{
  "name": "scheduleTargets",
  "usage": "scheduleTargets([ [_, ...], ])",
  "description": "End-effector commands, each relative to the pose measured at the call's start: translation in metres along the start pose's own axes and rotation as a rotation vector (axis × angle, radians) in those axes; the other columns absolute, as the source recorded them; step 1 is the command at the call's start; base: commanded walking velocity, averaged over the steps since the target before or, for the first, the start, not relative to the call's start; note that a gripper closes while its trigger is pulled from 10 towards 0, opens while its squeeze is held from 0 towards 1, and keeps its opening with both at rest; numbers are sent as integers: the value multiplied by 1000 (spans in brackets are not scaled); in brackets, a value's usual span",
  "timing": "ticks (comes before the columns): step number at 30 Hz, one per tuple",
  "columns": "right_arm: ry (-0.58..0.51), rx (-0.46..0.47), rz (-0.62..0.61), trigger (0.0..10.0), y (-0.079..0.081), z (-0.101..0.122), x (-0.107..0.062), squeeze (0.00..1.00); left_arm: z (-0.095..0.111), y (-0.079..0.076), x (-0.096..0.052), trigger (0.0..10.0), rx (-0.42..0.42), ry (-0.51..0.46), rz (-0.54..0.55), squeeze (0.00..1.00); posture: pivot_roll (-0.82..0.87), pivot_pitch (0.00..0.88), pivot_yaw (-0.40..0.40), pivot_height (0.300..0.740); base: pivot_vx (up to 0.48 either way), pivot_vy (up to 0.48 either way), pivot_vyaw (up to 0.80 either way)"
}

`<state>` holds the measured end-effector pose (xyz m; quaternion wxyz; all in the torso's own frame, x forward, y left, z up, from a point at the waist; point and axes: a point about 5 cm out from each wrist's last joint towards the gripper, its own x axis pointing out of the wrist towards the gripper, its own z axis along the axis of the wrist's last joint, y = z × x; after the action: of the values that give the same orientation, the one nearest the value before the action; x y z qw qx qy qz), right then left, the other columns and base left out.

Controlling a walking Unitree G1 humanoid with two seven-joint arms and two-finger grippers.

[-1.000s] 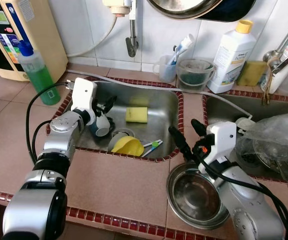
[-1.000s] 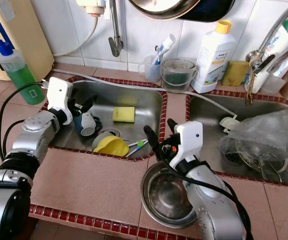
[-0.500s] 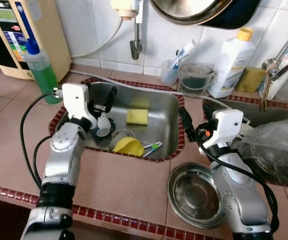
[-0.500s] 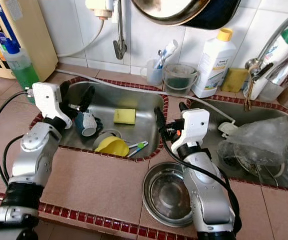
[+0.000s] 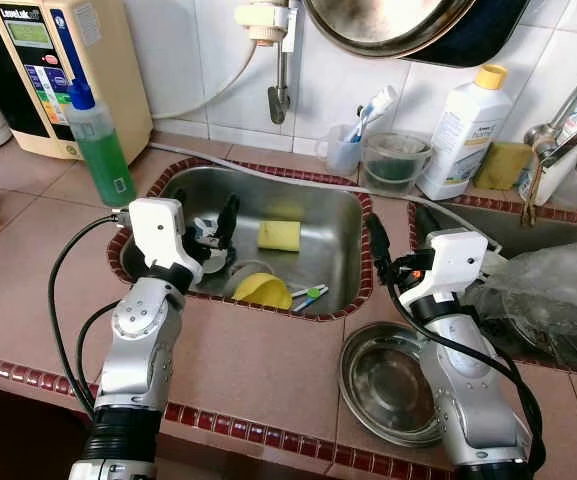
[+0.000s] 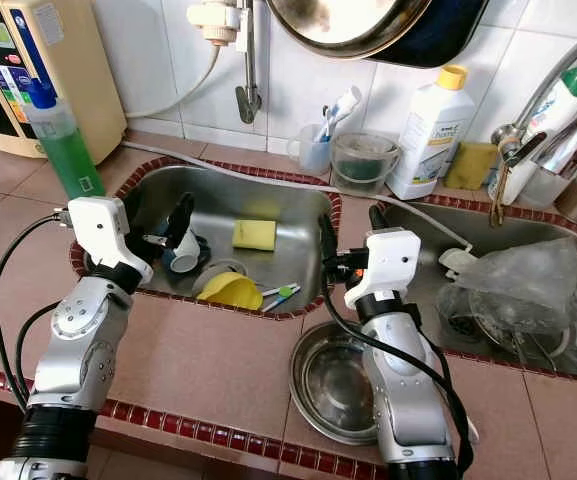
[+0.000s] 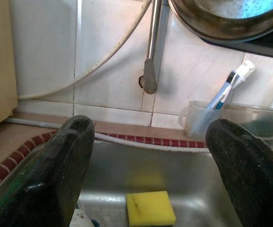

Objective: Kitchen organization

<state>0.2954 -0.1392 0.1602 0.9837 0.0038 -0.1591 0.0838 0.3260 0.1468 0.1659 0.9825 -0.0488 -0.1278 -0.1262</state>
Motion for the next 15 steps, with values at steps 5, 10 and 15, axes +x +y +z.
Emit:
scheduleTargets([
  [5,1,-19,-7,10000,-3,-3,0,0,2,-3,0,10000,63,1,-16,0,-14,0,-24,740,0,0,0],
  [10,16,-19,-5,10000,-2,-8,-3,0,1,-4,-1,10000,74,0,-14,0,-15,0,-22,740,0,0,0],
  [15,23,-21,-8,10000,-2,-10,-4,0,-2,-3,-3,10000,75,21,1,0,-15,0,-22,740,0,0,0],
])
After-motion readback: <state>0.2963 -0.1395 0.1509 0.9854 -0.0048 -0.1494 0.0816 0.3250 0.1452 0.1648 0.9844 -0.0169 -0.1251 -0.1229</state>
